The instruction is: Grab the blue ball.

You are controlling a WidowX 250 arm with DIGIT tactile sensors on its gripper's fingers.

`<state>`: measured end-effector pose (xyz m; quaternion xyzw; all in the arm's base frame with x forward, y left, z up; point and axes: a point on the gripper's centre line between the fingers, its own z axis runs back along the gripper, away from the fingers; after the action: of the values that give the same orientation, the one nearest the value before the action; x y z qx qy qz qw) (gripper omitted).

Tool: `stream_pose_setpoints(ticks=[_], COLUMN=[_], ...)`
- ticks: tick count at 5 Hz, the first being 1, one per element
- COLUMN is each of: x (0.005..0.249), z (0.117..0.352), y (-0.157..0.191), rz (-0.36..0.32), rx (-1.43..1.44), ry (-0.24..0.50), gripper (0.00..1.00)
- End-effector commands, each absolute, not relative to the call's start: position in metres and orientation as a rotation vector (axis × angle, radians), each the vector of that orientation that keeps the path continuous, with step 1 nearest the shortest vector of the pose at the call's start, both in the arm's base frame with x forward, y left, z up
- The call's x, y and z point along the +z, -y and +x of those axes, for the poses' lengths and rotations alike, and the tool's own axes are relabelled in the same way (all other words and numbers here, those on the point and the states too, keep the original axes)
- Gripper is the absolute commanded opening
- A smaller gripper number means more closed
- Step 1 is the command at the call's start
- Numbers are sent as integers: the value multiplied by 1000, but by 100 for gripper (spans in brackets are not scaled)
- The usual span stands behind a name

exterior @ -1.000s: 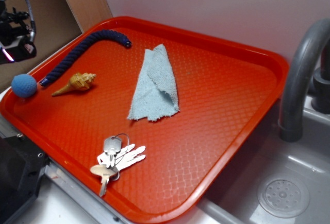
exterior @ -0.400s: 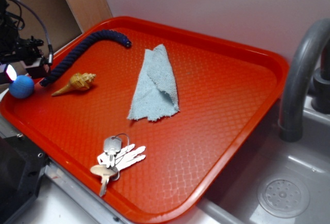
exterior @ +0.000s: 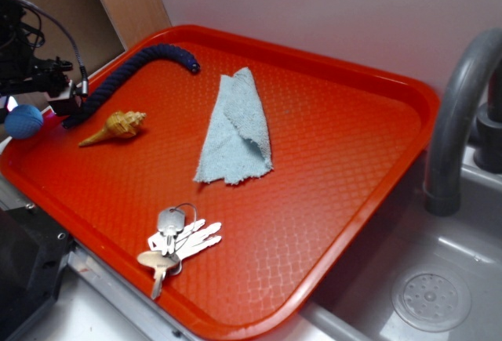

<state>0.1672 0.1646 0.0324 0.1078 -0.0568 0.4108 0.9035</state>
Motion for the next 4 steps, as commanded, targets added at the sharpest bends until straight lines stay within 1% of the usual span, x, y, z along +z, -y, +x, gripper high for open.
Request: stream_pose_setpoints(ticks=[1, 2, 3, 4], x=[27, 31, 35, 38], z=[152, 151, 140, 128], y=[-156, -156, -148, -143], rz=[254, 204, 188, 190], rx=[841, 813, 767, 729], ry=[123, 73, 5, 2], gripper=[0, 0, 0, 0])
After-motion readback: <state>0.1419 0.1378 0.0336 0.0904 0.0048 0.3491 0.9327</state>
